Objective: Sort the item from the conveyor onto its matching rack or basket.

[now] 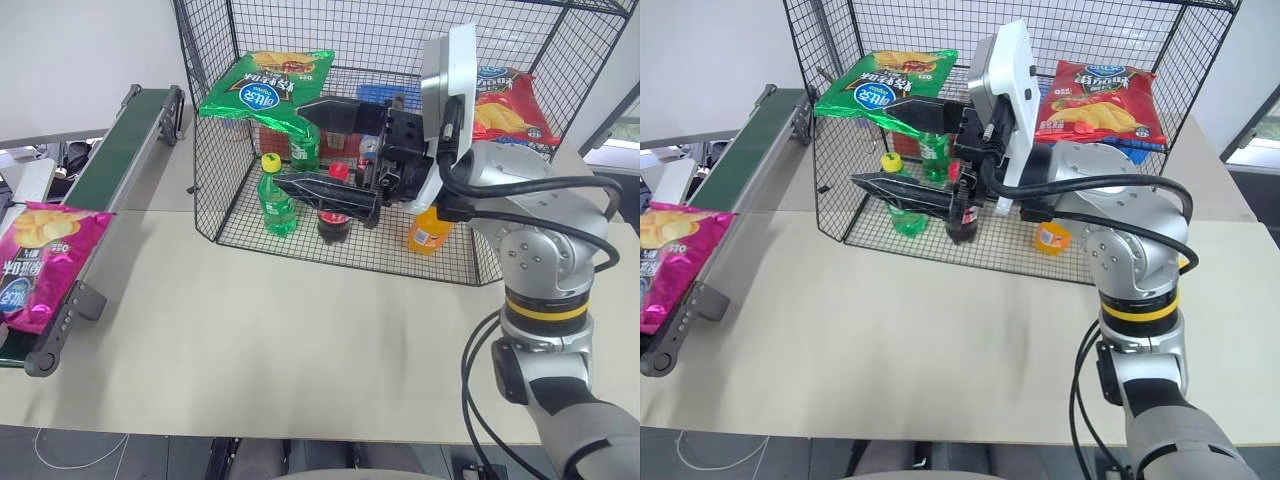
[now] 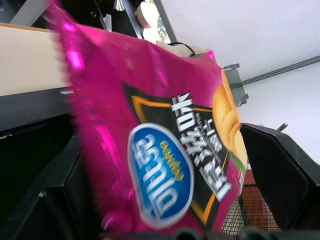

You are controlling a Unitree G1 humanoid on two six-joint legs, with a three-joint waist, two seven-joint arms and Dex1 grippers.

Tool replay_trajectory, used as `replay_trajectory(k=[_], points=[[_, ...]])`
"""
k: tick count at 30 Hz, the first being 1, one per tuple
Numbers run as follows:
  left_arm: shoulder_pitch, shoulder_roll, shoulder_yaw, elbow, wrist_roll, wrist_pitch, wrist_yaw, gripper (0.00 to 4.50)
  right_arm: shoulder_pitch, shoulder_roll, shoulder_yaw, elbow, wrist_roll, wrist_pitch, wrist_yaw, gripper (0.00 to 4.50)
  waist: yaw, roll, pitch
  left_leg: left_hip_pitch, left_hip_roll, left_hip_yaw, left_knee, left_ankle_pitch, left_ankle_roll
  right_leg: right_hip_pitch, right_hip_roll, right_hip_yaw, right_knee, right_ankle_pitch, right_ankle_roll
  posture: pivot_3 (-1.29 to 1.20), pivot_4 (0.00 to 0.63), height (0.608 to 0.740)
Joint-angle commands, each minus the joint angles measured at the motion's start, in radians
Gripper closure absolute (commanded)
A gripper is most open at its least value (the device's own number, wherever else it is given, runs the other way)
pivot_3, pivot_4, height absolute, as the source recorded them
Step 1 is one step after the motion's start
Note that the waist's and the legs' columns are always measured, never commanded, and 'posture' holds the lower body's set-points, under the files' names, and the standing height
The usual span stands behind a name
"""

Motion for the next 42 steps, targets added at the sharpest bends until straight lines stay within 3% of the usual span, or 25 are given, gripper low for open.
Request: replay_trajectory(k=[1, 8, 12, 18, 22, 28, 37, 42], points=[[0.005, 0.02, 0.021, -0.02, -0.013, -0.005, -0.019, 1.27, -0.006, -0.007, -0.033, -0.043, 0.033, -0.003, -0.009, 0.0, 0.0, 0.0, 0.0, 0.0, 0.0, 0.0, 0.0, 0.0, 0.0, 0.0, 0.0, 0.0, 0.0, 0.0, 0.0, 0.0, 0.15, 0.74], [0.002, 0.023, 0.016, -0.022, -0.01, -0.006, -0.036, 4.49, -0.002, -0.017, -0.034, -0.046, 0.044, -0.005, -0.017, 0.0, 0.0, 0.0, 0.0, 0.0, 0.0, 0.0, 0.0, 0.0, 0.0, 0.0, 0.0, 0.0, -0.001, 0.0, 0.0, 0.0, 0.15, 0.74], [-0.008, 0.022, 0.012, -0.045, -0.027, -0.004, -0.045, 4.49, 0.0, -0.023, -0.033, -0.042, 0.04, -0.01, -0.016, 0.0, 0.0, 0.0, 0.0, 0.0, 0.0, 0.0, 0.0, 0.0, 0.0, 0.0, 0.0, 0.0, -0.001, 0.0, 0.0, 0.0, 0.15, 0.74], [0.036, 0.06, 0.003, -0.171, -0.175, 0.081, -0.113, 4.49, 0.021, -0.063, -0.048, -0.035, 0.028, -0.012, -0.016, 0.0, 0.001, -0.001, 0.0, -0.001, 0.0, 0.0, 0.0, 0.0, 0.0, 0.0, -0.001, 0.0, -0.002, 0.0, 0.0, 0.0, 0.15, 0.74], [0.016, 0.085, 0.021, -0.264, -0.197, 0.201, -0.231, 4.49, 0.054, -0.104, -0.06, -0.03, 0.01, -0.025, -0.012, 0.0, 0.002, -0.001, 0.001, -0.001, 0.0, 0.0, -0.001, 0.0, 0.0, 0.001, -0.001, 0.0, -0.003, 0.0, 0.0, 0.0, 0.15, 0.74], [-0.033, 0.158, -0.081, -0.355, -0.197, 0.315, -0.39, 4.49, 0.088, -0.15, -0.084, -0.026, -0.007, -0.032, -0.013, 0.0, 0.002, -0.001, 0.001, -0.001, 0.0, 0.001, -0.001, 0.0, -0.001, 0.0, 0.001, 0.0, -0.004, 0.0, 0.0, 0.0, 0.15, 0.74], [-0.418, 0.247, -0.419, -0.339, -0.197, 0.357, -0.523, 4.49, 0.136, -0.196, -0.157, -0.087, 0.002, -0.003, -0.077, 0.0, 0.01, 0.0, 0.002, -0.001, -0.002, 0.003, -0.003, 0.001, -0.002, -0.001, 0.005, 0.001, -0.004, 0.0, 0.0, 0.0, 0.15, 0.74], [-0.629, 0.206, -0.569, -0.262, -0.197, 0.391, -0.544, 4.49, 0.152, -0.218, -0.178, -0.12, -0.011, -0.002, -0.122, 0.0, 0.01, 0.0, 0.002, -0.002, -0.002, 0.003, -0.003, 0.001, -0.002, -0.001, 0.006, 0.0, -0.004, 0.0, 0.0, 0.0, 0.15, 0.74]])
